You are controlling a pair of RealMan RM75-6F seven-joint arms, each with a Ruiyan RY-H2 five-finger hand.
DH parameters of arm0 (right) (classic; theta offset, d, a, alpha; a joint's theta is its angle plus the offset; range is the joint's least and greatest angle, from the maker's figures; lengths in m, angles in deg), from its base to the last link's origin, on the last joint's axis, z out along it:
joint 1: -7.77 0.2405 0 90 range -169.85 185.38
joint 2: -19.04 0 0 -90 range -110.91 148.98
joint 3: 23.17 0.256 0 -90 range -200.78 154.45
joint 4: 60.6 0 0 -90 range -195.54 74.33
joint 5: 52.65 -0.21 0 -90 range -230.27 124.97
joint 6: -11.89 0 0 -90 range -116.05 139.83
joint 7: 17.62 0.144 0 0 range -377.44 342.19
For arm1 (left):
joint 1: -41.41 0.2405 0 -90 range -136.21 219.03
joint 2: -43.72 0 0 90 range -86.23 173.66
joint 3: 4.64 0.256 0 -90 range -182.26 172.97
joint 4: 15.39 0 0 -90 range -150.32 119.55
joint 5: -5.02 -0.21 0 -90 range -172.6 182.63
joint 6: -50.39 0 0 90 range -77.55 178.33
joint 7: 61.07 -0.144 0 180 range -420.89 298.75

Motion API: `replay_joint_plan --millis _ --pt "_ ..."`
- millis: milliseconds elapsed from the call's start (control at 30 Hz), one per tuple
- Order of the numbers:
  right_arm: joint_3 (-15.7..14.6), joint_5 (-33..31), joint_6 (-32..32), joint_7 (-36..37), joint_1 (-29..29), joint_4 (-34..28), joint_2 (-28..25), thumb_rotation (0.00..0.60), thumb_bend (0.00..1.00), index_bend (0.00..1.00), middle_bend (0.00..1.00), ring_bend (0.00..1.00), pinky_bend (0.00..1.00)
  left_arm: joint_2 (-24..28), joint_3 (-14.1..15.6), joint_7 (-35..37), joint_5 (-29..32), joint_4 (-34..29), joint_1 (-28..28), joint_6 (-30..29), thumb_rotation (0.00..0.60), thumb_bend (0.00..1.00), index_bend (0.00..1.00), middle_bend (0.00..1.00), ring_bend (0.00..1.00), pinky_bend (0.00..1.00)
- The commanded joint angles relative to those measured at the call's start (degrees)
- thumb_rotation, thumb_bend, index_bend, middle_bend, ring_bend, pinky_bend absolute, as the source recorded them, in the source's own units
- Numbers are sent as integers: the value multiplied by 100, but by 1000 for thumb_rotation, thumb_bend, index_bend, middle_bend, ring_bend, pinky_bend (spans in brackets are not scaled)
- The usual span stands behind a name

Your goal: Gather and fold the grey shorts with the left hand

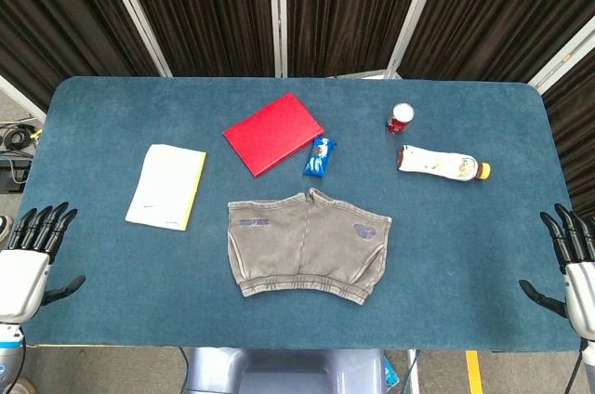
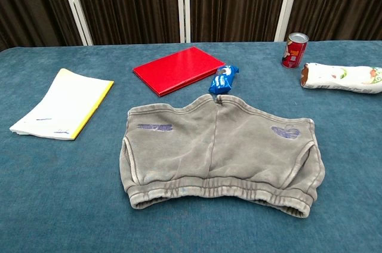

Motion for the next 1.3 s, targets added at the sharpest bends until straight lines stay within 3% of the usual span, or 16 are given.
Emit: replay_joint_plan --millis 33,267,367,567,800,1067,1300 --pt "3 -4 -3 15 -1 -1 -4 600 0 61 0 0 0 -10 3 -3 -5 16 -4 6 600 0 0 0 0 0" --pt "3 -29 17 62 -1 -1 -24 600 0 61 0 0 0 -127 -7 80 -43 224 -137 190 600 0 0 0 0 0" --pt "26 -55 12 64 4 -2 -33 600 0 61 0 0 0 -372 10 276 -248 563 -505 679 600 0 4 0 0 0" --pt "98 -222 66 -7 28 28 -6 600 0 63 0 0 0 -1164 -95 610 -783 1482 -1449 1574 600 0 190 2 0 16" --pt "206 -512 178 -105 64 85 33 600 0 63 0 0 0 -2002 -184 563 -1262 2490 -2400 2248 600 8 357 126 101 161" --pt "294 -801 331 -132 106 193 71 600 0 63 0 0 0 -2421 22 936 -1634 3294 -3042 2566 600 15 378 141 127 191" --pt "333 -913 402 -123 131 257 92 600 0 64 0 0 0 -2731 368 1370 -1873 3775 -3403 2717 600 16 385 140 142 222"
